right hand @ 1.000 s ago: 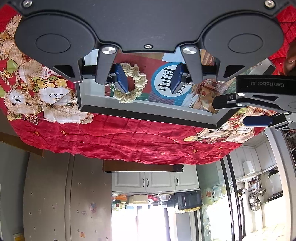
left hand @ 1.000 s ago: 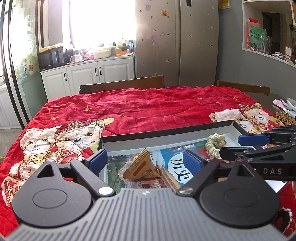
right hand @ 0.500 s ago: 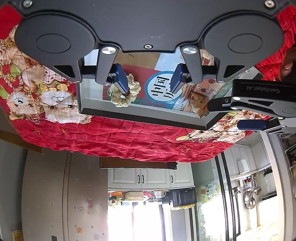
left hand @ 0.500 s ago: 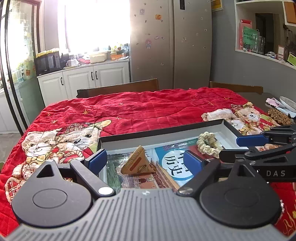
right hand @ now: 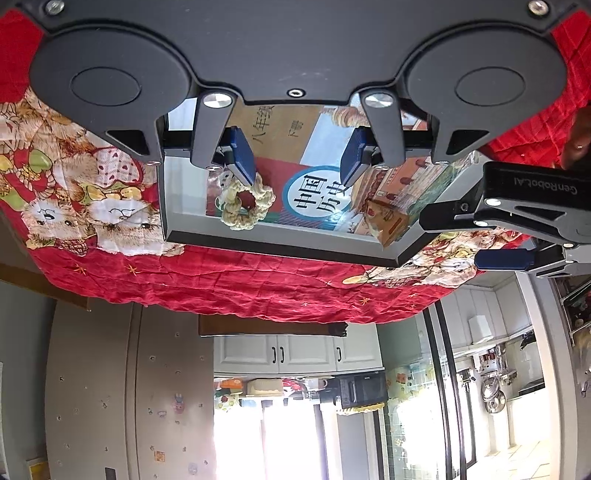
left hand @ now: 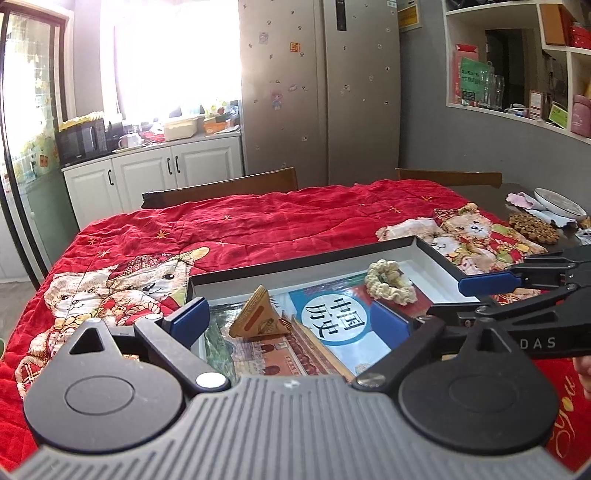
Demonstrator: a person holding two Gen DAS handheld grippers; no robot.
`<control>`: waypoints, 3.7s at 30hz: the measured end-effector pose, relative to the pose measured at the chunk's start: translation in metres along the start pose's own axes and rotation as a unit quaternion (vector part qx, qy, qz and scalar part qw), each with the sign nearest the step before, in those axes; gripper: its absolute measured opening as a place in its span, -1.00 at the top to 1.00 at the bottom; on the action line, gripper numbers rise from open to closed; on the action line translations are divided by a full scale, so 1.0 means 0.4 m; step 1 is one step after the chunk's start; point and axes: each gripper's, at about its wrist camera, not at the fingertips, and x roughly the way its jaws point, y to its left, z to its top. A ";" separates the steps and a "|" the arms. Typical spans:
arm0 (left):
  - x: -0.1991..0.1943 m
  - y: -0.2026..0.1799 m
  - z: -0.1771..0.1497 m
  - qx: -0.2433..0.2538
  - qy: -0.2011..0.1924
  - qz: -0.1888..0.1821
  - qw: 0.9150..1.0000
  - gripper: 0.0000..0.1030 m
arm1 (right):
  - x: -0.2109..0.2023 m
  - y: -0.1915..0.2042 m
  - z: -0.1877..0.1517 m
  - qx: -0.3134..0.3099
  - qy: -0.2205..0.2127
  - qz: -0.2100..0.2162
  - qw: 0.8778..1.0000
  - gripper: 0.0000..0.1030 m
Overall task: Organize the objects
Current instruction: 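Withdraw both tools from the box back toward the pile of items, then grasp the gold paper triangle with the left tool while the right tool grasps the teal binder clip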
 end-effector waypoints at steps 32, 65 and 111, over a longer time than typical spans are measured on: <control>-0.153 -0.037 -0.060 0.021 -0.021 -0.045 0.999 -0.97 | -0.190 0.065 -0.097 -0.022 -0.024 0.018 0.999 0.04; -0.229 -0.060 -0.158 0.012 -0.001 -0.075 0.997 -0.98 | -0.314 0.078 -0.228 -0.031 -0.021 0.009 0.999 0.04; -0.143 -0.073 -0.280 -0.002 0.070 -0.097 0.993 -0.45 | -0.229 0.116 -0.373 -0.055 0.040 0.033 0.997 0.12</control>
